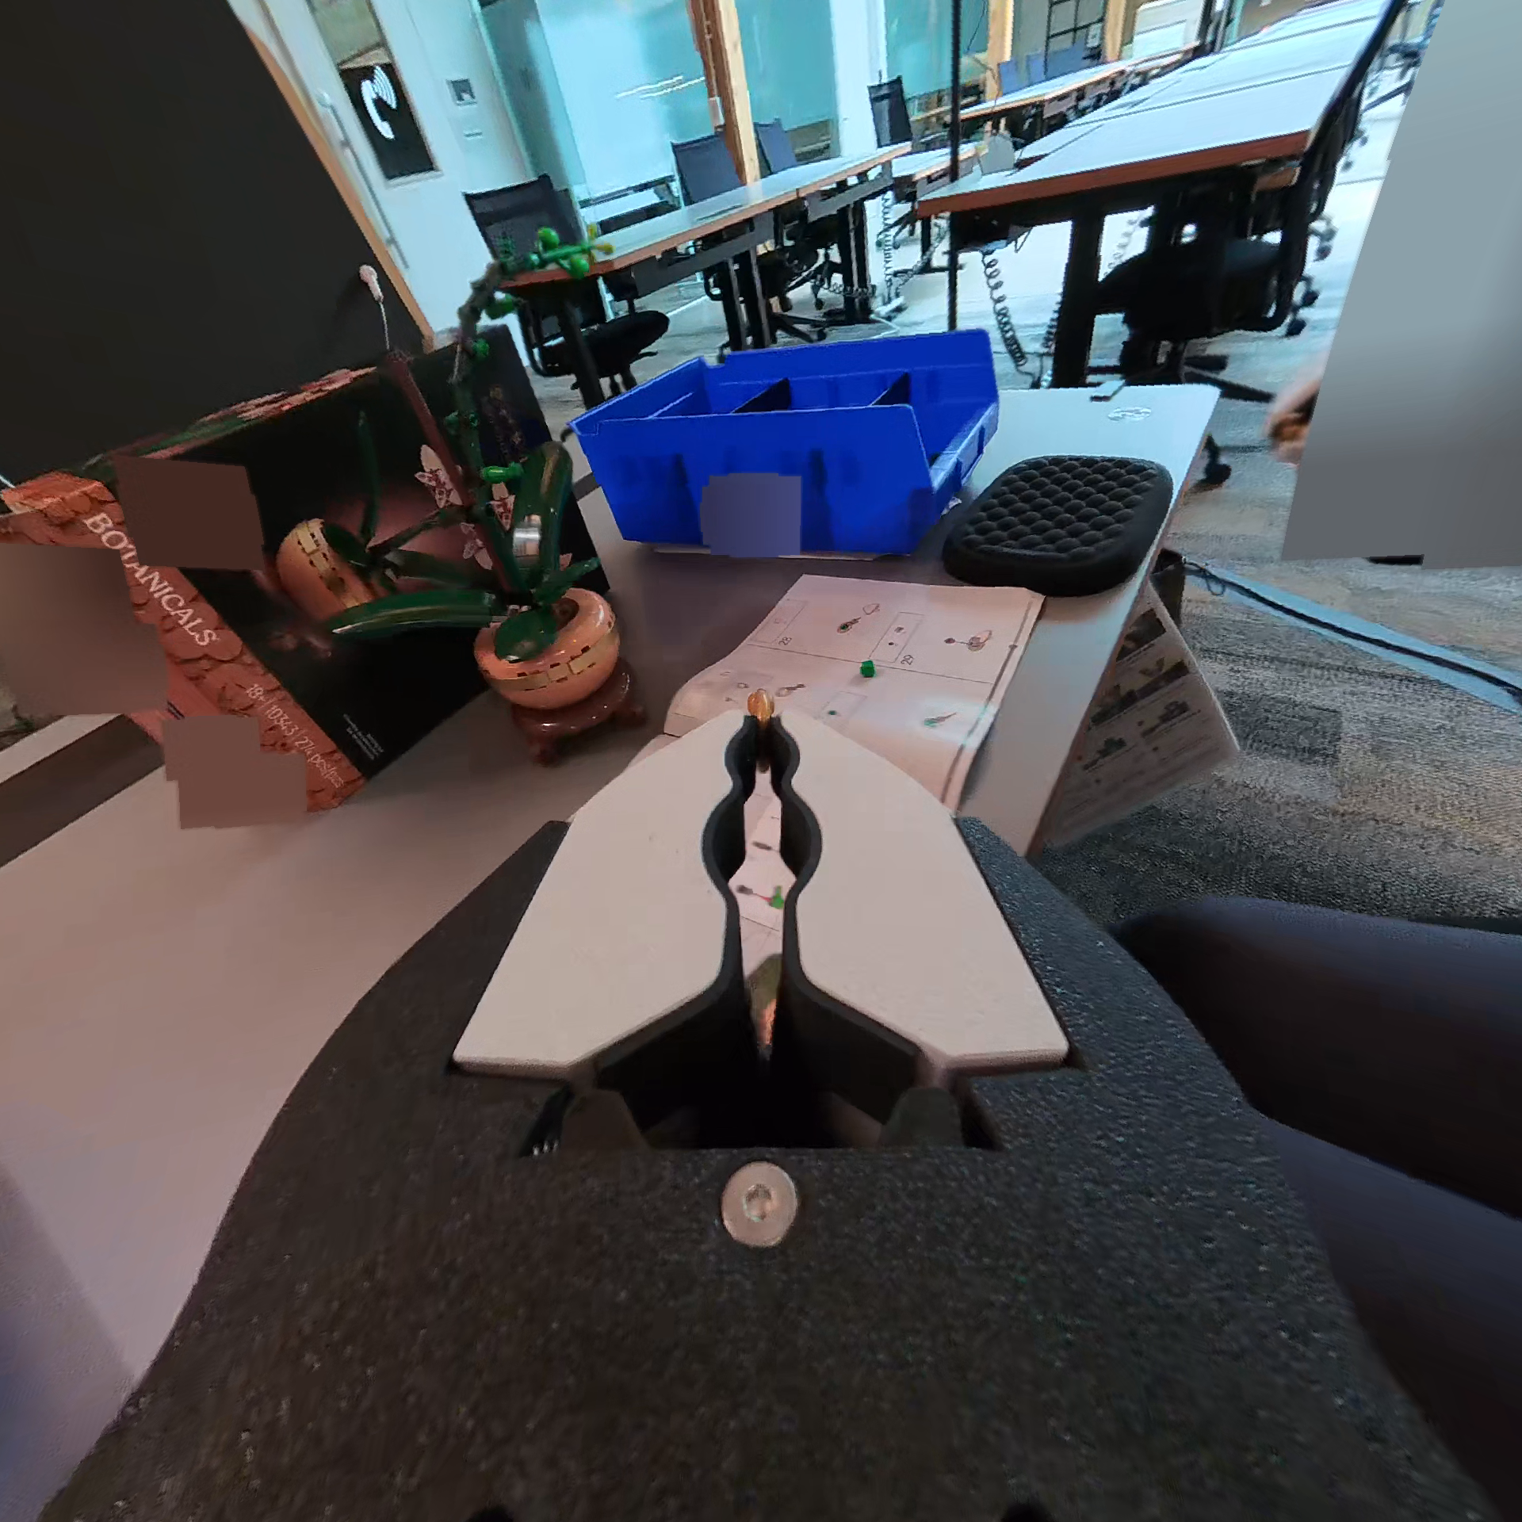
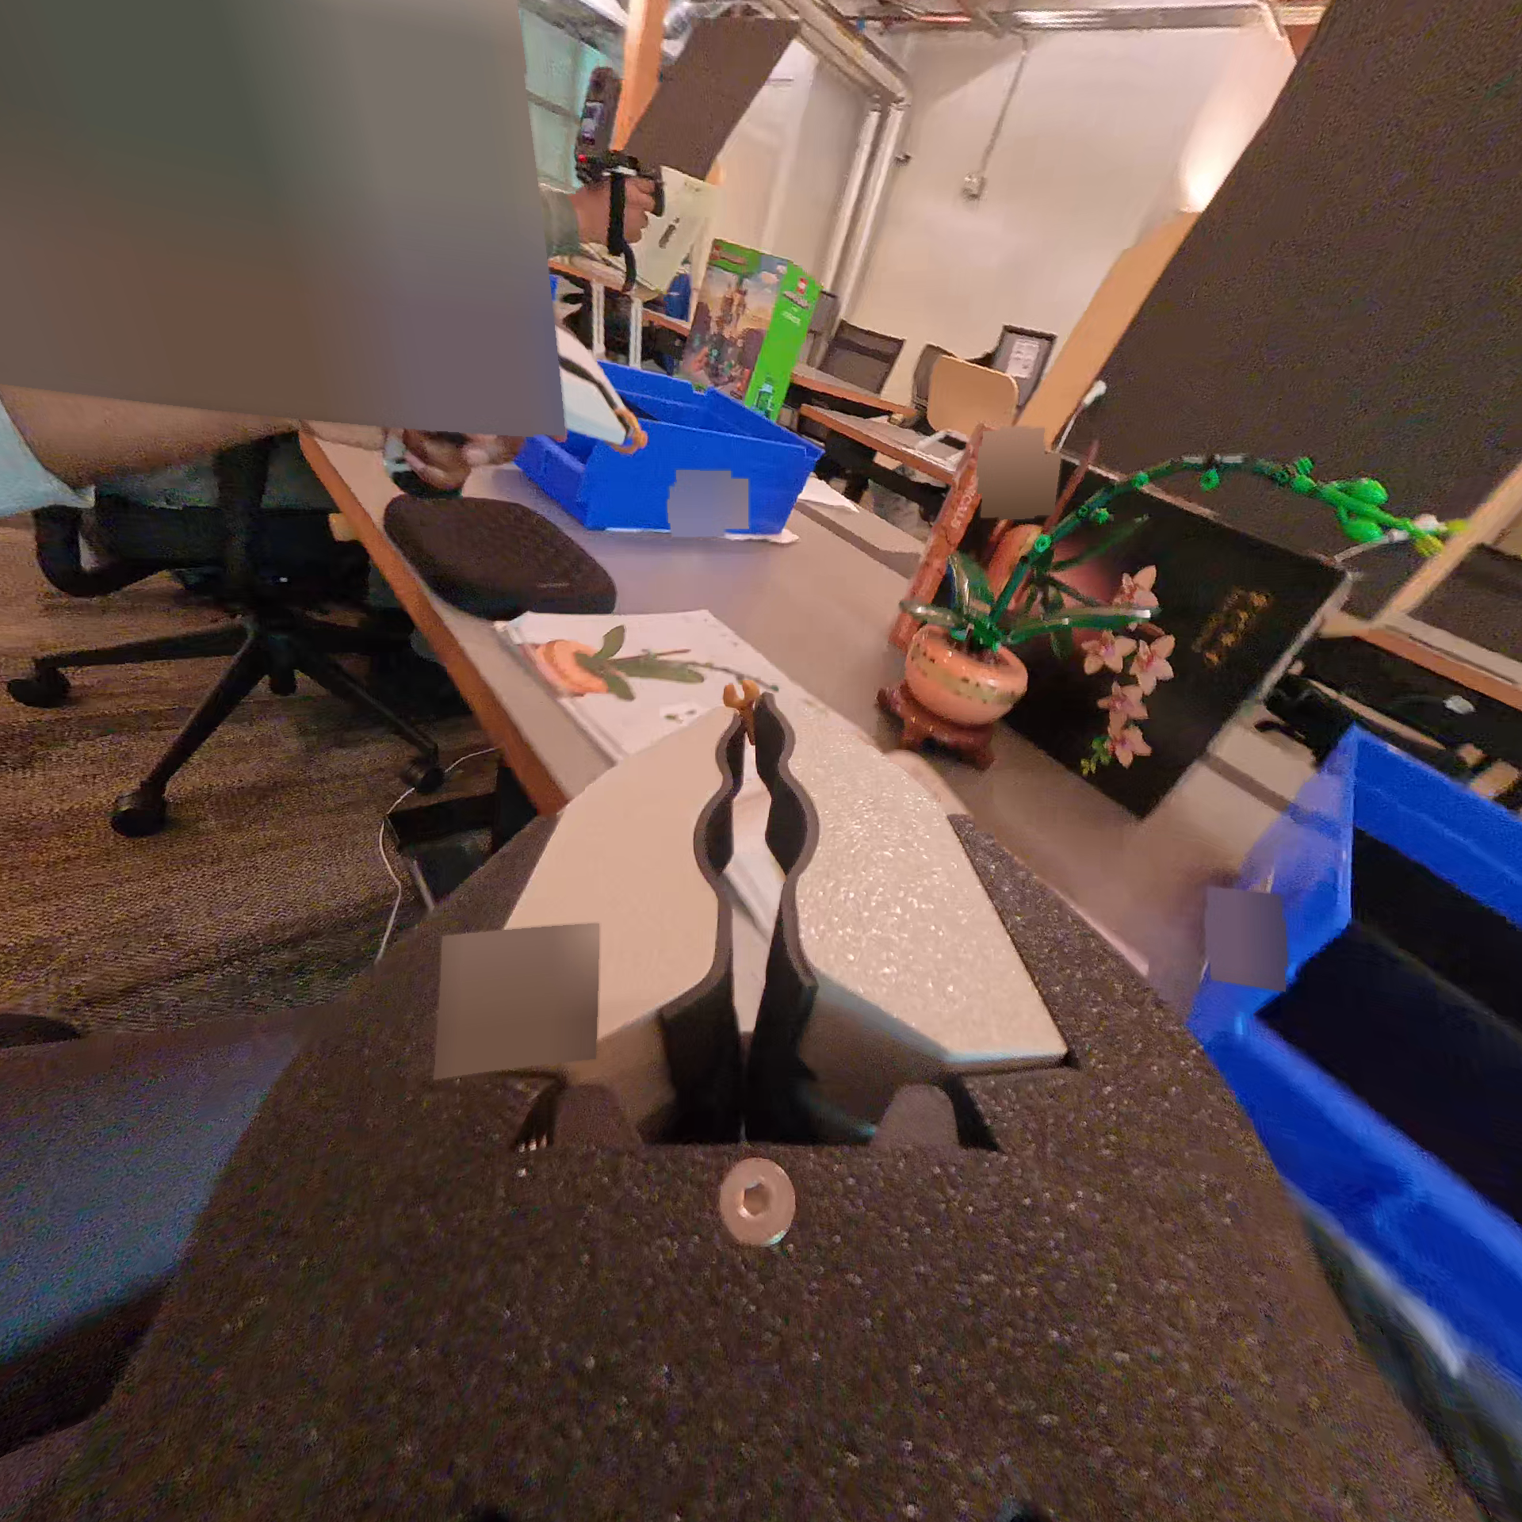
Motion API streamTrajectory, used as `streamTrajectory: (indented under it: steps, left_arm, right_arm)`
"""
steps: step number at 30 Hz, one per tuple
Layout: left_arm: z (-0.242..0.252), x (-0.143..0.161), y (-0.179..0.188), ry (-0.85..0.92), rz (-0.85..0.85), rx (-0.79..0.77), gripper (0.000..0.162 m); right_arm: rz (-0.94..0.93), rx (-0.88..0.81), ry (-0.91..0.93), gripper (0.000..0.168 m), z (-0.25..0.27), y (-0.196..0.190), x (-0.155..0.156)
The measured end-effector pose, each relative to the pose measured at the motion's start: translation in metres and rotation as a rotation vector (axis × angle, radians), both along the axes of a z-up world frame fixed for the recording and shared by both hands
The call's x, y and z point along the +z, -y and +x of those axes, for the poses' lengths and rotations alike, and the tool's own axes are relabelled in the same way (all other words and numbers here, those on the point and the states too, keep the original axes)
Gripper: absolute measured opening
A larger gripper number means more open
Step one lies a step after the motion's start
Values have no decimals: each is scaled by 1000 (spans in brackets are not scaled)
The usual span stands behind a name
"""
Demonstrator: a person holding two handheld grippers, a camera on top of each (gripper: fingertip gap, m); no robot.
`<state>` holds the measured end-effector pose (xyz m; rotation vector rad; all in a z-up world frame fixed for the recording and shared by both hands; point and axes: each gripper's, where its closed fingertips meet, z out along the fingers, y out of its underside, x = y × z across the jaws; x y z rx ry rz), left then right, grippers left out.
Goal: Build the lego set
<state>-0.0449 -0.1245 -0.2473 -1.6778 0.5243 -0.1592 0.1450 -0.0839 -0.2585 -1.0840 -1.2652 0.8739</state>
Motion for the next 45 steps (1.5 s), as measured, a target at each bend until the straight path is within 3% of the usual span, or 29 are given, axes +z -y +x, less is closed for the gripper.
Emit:
streamTrajectory:
  steps: [4, 8, 15, 25, 31, 36, 40, 45]
  left_arm:
    - [-19, 17, -20, 43, 30, -18, 2]
    - [-24, 33, -29, 34, 9, 5, 2]
    - [25, 34, -2, 34, 51, -38, 2]
    - [8, -11, -39, 144, -22, -73, 2]
    - [-15, -15, -71, 262, -23, -87, 2]
    - [-18, -6, -91, 234, -24, -97, 2]
    - [-3, 8, -96, 192, 27, -135, 2]
    - [7, 8, -110, 204, 7, -169, 2]
  right_arm:
    - [24, 32, 10, 3, -34, -32, 19]
    - [-5, 90, 10, 3, -50, -31, 38]
    - [-88, 126, 66, 3, -54, -18, 43]
    - [-310, 203, 117, 3, -98, -51, -9]
    - [-304, 235, 174, 3, -126, -64, -19]
    - [-223, 272, 182, 3, -140, -70, -5]
    - [-123, 241, 241, 3, -141, -78, -15]
    - [-263, 303, 233, 3, -145, -85, -19]
